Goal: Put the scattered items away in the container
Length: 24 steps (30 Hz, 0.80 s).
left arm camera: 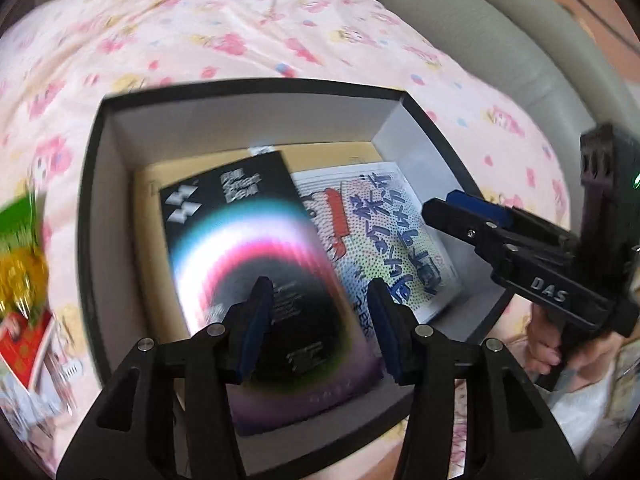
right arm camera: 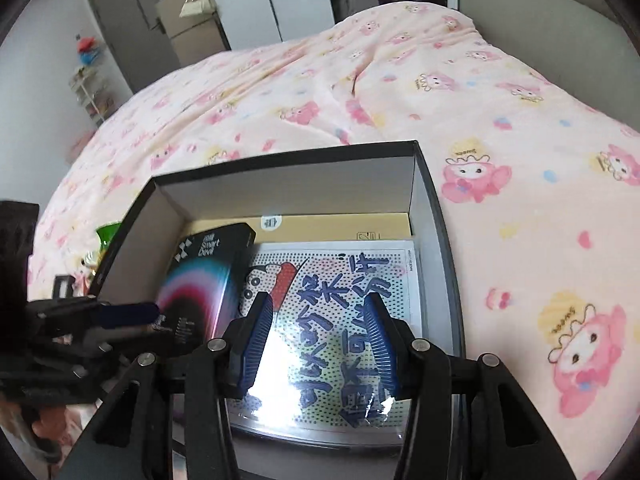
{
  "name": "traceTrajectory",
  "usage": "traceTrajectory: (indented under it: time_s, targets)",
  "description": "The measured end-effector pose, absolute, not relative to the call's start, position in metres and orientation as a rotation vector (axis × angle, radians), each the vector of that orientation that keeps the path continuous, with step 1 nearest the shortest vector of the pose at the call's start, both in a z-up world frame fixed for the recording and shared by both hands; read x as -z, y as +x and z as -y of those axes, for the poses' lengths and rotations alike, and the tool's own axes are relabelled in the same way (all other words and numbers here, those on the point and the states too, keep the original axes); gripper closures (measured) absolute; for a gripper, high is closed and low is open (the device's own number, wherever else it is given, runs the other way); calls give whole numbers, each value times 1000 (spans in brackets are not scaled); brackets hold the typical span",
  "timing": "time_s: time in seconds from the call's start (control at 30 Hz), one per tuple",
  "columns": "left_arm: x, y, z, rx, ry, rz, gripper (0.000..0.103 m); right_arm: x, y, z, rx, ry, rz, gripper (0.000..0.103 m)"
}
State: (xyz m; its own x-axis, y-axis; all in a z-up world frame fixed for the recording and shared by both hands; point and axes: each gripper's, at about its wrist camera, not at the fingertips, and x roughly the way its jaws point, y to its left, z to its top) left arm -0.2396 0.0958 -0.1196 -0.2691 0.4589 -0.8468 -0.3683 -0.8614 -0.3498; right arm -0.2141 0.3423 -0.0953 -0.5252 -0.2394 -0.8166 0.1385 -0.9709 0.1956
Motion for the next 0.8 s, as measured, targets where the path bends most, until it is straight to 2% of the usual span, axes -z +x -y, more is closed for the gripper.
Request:
traceTrajectory:
  time_s: [0.1,0.17,0.3,0.4,0.5,0.53,0.63,0.8]
  targets:
    - [118,-240,-118,-2190,-1515,-36,50,95,-208,-344,2558,1380,220,59]
    - [119,-235,-134,-2165,-1546,-169,36,95,-211,-339,2578,1375,198,59]
    - [131,-225,-151,-2193,-1580,-371,33,100,-211,-338,2576,1397,158,59]
    - [137,-227,-132,-2188,-1688,-234,32,103,-217,-336,2564,1396,194,59]
    - [138,-225,-114,-2205,-1737,-195,33,101,-216,-342,2566,1392,223,59]
    - [135,-226,-108,-2212,-1745,-165,41,101,-216,-343,2560,1395,230,59]
    - [121,-232,-101,-2227,-1718,-67,42,103,-216,-344,2530,1396,250,59]
    - [105,-265,-111,-2287,-1651,-61,42,103,-222,-345,2517,1382,245,59]
